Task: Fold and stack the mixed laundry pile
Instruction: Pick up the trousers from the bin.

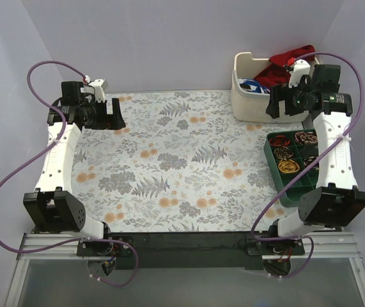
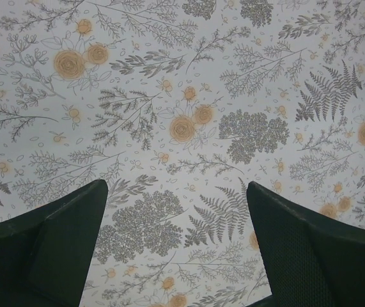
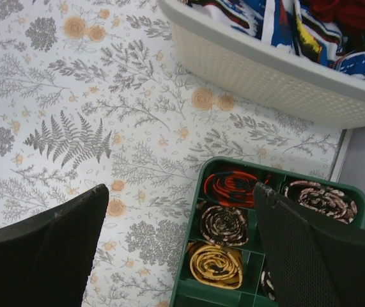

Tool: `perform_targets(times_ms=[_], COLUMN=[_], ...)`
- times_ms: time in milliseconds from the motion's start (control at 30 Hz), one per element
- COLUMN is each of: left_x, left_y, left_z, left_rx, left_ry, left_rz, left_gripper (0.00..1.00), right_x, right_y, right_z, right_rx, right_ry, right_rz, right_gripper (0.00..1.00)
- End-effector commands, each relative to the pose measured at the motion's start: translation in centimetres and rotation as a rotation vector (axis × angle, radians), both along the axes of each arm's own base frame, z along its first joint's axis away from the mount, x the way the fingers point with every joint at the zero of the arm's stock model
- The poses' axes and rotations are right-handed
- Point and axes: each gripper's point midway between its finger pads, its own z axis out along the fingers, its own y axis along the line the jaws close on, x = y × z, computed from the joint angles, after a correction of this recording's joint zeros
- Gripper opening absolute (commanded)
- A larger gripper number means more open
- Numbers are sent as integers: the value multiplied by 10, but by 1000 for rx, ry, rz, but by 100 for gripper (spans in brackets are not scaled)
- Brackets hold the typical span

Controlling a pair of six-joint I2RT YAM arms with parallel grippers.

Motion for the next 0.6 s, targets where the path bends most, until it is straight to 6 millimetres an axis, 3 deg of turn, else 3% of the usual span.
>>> perform_targets(times_ms=[0, 67, 100, 133, 300, 400, 567], left_x=[4, 7, 8, 9, 11, 13, 9], left_y=[-5, -8, -10, -11, -13, -10, -7], left_z=[32, 28, 29, 28, 19, 7, -15], left_rx=[-21, -39, -52, -58, -76, -74, -66], left_ry=[-96, -71, -67, -64, -49, -28, 26], left_rz=[-17, -24, -23, -25, -21, 3, 29], left_gripper=[89, 89, 89, 89, 89, 89, 89], right_x=[38, 63, 74, 90, 149, 183, 221], right_y=[-5, -10, -12, -15, -25, -28, -31], right_z=[49, 44, 62, 50, 51, 36, -27], right_rx=[8, 6, 5, 9, 14, 18, 33], right_ry=[-126, -120, -175, -155, -224, -244, -183], right_rz=[-32, -57, -69, -82, -128, -128, -138], right_gripper=[98, 98, 98, 98, 98, 98, 98])
